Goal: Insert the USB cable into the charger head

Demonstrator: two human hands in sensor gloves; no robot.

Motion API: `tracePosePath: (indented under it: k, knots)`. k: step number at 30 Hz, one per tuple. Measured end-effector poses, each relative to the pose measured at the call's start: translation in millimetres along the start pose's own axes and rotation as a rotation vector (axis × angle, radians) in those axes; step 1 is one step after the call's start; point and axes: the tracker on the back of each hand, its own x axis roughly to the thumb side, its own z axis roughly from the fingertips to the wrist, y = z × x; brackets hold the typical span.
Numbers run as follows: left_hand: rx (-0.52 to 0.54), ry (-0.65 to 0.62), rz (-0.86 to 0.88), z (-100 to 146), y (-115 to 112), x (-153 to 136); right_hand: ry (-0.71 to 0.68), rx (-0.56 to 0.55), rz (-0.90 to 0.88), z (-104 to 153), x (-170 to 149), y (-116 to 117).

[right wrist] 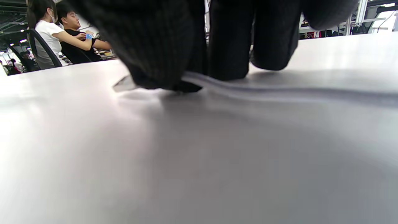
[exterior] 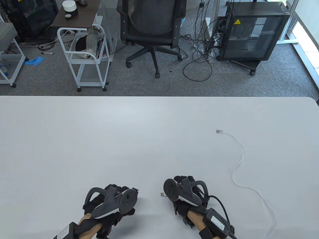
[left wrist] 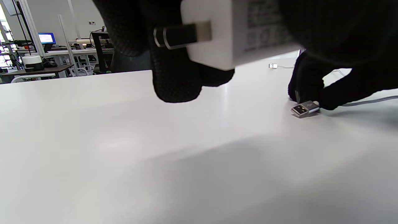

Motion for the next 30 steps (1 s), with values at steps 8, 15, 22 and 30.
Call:
tracePosePath:
  k: [8, 15, 22, 30]
  knots:
    - [0.006, -0.012, 0.031, 0, -1, 1, -0.099, -0.183, -0.377, 21, -6, -48]
    - [0.019, -0.036, 0.095, -3, -2, 9, -0.249, -0.156, -0.37, 31, 33, -47]
    - [0.032, -0.059, 0.097, -3, -1, 15, -0.296, -0.124, -0.384, 32, 46, -38]
    - [0.043, -0.087, 0.078, -1, -2, 19, -0.33, -0.06, -0.359, 33, 50, -40]
